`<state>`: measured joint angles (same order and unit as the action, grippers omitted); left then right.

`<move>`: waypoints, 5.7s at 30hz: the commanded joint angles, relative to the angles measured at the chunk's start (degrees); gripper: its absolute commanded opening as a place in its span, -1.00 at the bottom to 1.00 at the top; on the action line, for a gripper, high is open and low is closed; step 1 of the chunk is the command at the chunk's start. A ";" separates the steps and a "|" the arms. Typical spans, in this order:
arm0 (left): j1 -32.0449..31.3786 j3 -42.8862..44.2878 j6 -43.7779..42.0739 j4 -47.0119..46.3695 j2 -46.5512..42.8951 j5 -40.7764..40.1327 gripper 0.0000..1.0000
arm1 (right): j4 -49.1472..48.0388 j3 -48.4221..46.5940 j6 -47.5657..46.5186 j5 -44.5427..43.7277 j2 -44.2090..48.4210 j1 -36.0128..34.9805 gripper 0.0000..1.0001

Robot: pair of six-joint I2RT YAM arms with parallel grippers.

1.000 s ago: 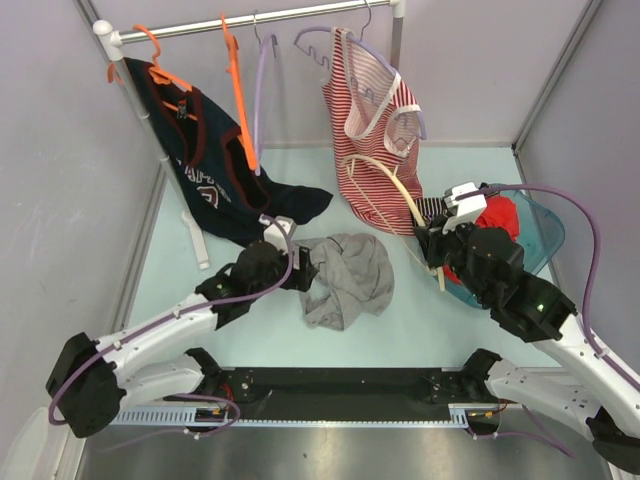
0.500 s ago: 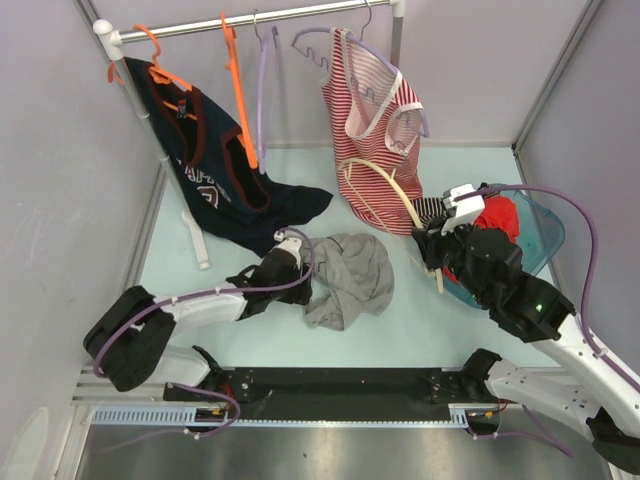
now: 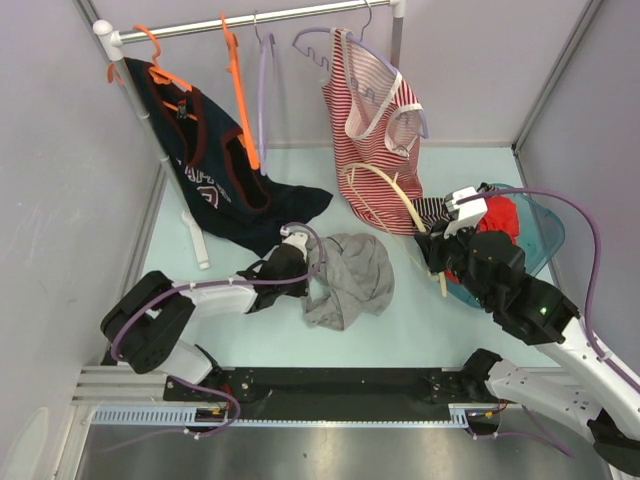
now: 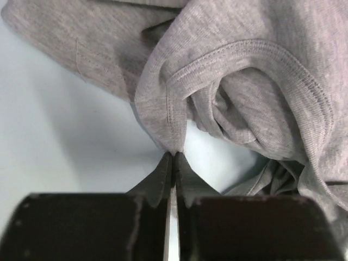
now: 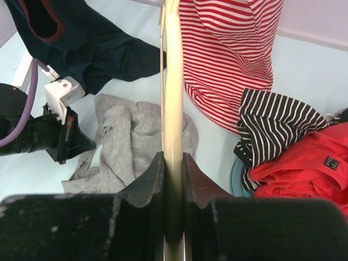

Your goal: Place the tank top on the hanger

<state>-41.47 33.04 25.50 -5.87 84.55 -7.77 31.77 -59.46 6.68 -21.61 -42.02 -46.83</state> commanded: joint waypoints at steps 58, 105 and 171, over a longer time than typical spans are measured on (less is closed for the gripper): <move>13.79 18.02 -8.18 28.27 -29.09 10.04 -1.00 | -17.69 14.36 5.01 25.48 -2.89 -5.02 -1.00; 10.97 21.72 -34.46 29.43 -42.37 37.12 0.99 | -23.51 10.43 1.41 49.63 -1.31 5.69 -1.00; 14.49 18.91 -37.45 33.82 -35.42 60.34 -1.00 | -11.29 1.10 -4.92 41.84 -8.52 15.80 0.78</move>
<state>-26.50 52.56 -11.60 29.39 49.95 54.85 23.59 -55.02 1.04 30.92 -50.63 -33.56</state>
